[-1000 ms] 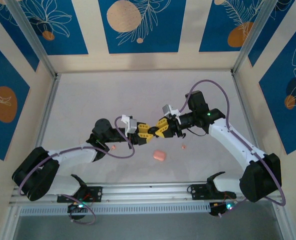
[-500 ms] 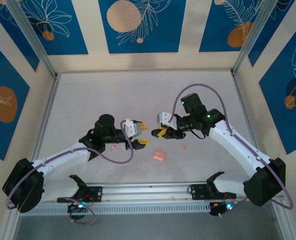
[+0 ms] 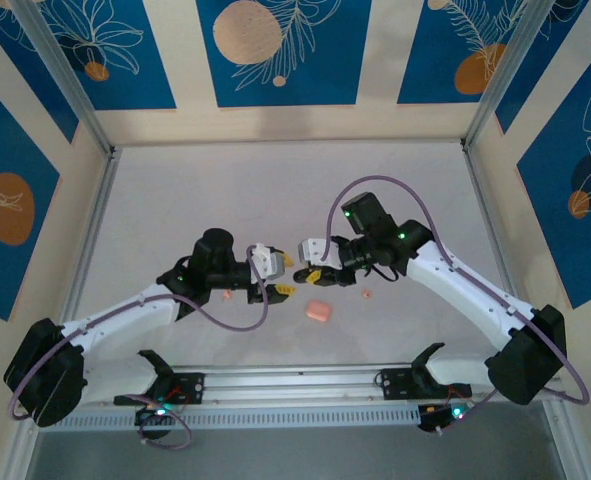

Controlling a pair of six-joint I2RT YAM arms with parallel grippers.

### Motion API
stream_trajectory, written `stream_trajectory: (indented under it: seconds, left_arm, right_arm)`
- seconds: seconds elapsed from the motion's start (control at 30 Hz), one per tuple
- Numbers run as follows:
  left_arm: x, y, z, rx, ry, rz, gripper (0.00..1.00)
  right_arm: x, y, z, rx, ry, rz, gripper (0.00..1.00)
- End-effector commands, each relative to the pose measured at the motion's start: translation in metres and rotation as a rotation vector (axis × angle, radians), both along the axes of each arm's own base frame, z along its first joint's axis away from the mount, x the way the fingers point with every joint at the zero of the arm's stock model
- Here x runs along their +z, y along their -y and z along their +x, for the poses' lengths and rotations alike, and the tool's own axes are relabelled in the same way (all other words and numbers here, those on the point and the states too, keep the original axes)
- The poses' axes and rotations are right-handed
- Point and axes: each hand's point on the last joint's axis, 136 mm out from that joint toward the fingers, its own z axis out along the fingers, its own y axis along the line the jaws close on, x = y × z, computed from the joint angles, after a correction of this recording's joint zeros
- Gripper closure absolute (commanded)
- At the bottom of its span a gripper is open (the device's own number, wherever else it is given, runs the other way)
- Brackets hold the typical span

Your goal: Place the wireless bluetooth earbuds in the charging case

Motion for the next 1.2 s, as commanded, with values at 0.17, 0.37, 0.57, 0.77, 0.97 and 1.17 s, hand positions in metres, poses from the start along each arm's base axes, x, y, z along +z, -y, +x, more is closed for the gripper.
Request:
stream_trajectory:
  seconds: [0.17, 0.37, 0.57, 0.77, 0.97, 1.17]
  left_arm:
    - [0.018, 0.006, -0.006, -0.037, 0.011, -0.052, 0.53]
    - [0.015, 0.007, -0.004, -0.028, 0.006, -0.045, 0.53]
    - [0.018, 0.008, -0.005, -0.035, -0.001, -0.057, 0.62]
    - [0.022, 0.007, -0.005, -0.031, 0.004, -0.075, 0.75]
    - [0.031, 0.008, -0.006, -0.023, 0.011, -0.160, 0.76]
    - [0.041, 0.013, -0.009, -0.056, -0.014, -0.222, 0.76]
  right_arm:
    - [0.011, -0.012, -0.002, 0.050, 0.019, 0.042, 0.79]
    - [0.015, -0.015, -0.007, 0.072, 0.009, 0.067, 0.79]
    - [0.016, -0.016, -0.010, 0.084, 0.000, 0.079, 0.79]
    - [0.018, -0.014, -0.009, 0.068, 0.008, 0.100, 0.75]
    - [0.030, 0.000, -0.010, 0.029, -0.018, 0.255, 0.51]
    - [0.048, 0.011, -0.014, 0.055, -0.101, 0.419, 0.46]
